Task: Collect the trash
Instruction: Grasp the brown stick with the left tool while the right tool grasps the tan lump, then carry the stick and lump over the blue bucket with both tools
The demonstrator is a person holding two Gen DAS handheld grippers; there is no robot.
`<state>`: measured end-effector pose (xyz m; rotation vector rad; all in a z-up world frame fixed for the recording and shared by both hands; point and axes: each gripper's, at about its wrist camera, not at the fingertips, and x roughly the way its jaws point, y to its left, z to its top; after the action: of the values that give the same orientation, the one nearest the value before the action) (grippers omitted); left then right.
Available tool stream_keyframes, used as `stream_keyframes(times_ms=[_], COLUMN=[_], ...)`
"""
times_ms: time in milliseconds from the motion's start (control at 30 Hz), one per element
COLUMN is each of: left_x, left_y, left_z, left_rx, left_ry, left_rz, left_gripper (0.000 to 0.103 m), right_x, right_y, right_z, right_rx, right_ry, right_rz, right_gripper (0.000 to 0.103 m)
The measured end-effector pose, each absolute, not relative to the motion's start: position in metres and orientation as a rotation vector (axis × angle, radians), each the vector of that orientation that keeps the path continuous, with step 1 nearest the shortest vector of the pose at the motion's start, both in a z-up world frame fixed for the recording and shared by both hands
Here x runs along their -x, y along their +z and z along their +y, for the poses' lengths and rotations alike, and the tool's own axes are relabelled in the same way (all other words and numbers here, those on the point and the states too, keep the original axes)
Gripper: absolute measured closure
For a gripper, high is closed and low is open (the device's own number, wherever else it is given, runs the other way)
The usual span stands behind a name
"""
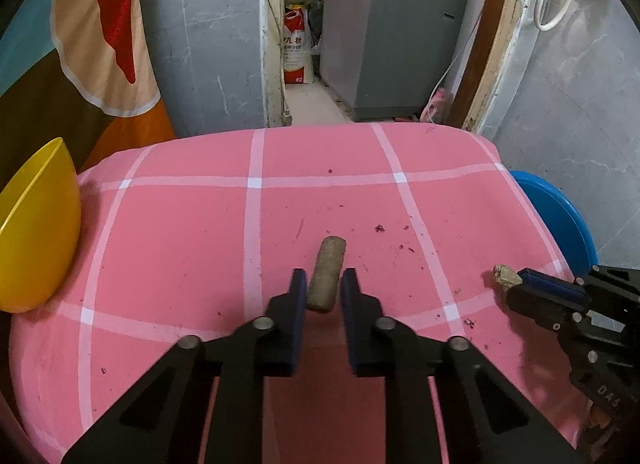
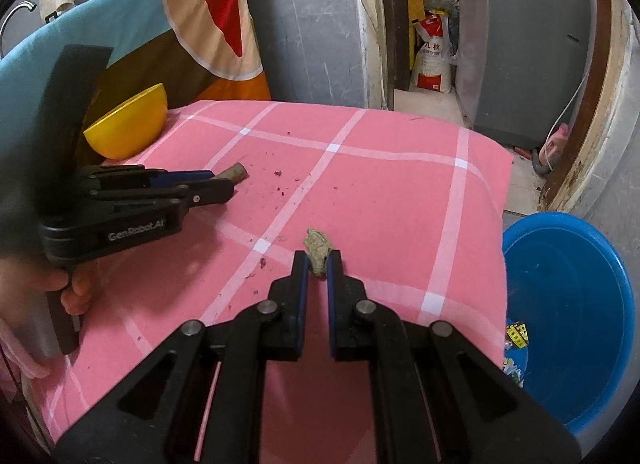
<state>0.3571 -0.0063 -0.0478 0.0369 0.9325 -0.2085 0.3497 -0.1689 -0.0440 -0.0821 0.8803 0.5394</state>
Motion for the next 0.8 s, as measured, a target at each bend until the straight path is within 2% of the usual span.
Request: stream_keyframes(times_ms=[300,800], left_x=[-0.328,-0.269], left_y=[-0.042,0.021], left_z=[-0.017,-0.053], left_rx=[-0.006,0.136], left_ry=[-0.23,-0.322], left_rz=[0.857,0.529], left_gripper=[0.091,0.091], right_x=[-0.331,-0.277], right_y=[-0.028,0.027], right_z=[-0.183,-0.221], right_rx=[0.06,0.009], right_ry=[0.512,0.449], right_rz=[0.798,0.519], right_gripper=[0.095,0.095])
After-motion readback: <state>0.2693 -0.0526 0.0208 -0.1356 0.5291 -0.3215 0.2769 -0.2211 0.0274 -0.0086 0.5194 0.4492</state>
